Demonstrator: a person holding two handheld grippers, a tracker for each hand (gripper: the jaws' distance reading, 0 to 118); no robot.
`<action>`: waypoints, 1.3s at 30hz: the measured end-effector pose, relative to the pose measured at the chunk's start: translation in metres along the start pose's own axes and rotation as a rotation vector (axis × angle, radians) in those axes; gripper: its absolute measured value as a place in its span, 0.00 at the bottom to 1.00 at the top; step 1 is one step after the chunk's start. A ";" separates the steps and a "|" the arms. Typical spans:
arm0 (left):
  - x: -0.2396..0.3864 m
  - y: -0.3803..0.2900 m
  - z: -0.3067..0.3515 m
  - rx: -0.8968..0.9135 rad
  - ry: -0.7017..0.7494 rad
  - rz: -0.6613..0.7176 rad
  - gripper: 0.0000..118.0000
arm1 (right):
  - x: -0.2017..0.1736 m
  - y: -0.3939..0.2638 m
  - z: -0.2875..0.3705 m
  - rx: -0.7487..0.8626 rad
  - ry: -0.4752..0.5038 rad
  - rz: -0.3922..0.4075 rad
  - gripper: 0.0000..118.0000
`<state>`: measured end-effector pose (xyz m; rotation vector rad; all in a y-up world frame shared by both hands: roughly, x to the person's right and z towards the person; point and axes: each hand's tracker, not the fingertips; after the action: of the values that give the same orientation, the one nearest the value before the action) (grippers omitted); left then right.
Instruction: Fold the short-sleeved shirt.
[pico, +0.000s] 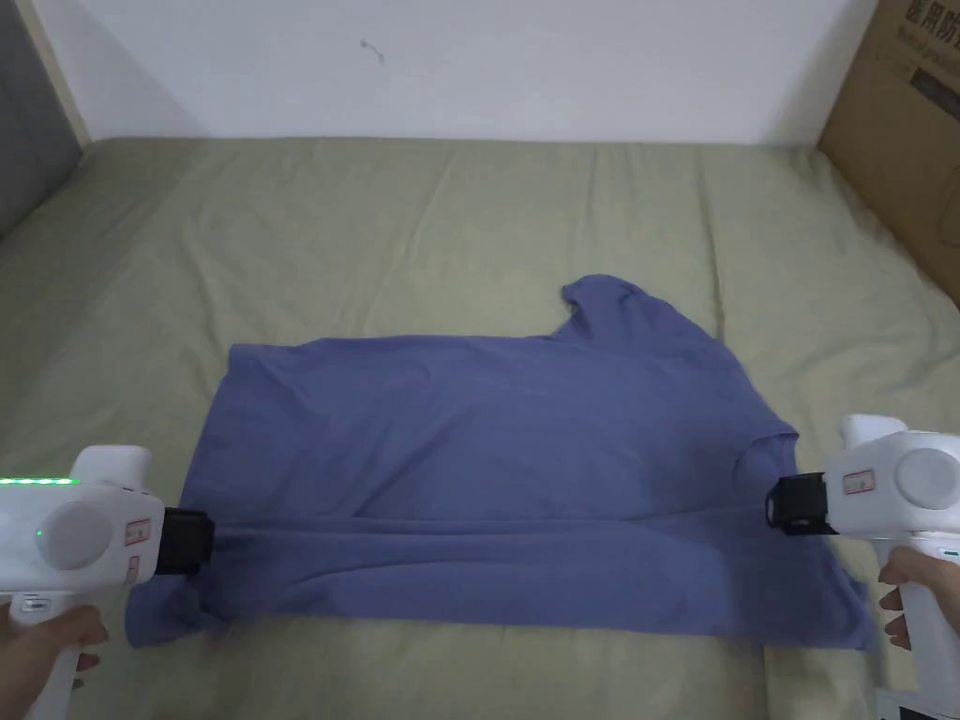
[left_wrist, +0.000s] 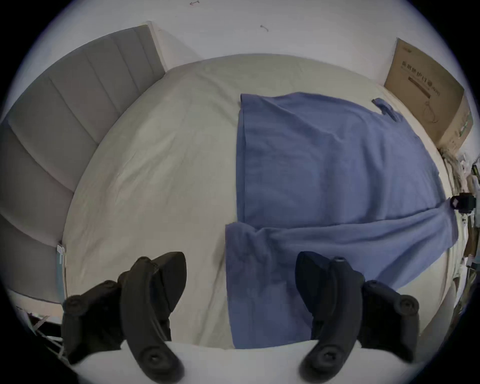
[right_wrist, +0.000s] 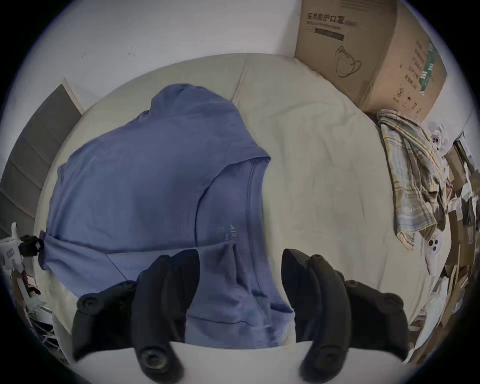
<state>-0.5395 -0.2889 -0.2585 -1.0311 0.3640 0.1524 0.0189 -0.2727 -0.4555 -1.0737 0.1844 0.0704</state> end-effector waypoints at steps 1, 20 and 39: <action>-0.002 -0.003 0.010 0.005 -0.014 0.009 0.77 | 0.000 -0.001 0.006 0.007 -0.003 -0.002 0.61; -0.016 -0.104 0.070 0.072 -0.115 0.157 0.26 | -0.023 -0.110 0.052 0.046 0.152 -0.017 0.00; -0.020 -0.077 0.022 0.039 -0.124 0.112 0.03 | 0.015 -0.128 0.054 0.014 0.090 -0.114 0.08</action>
<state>-0.5304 -0.3081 -0.1791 -0.9579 0.3113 0.3075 0.0584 -0.2867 -0.3223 -1.0727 0.2043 -0.0816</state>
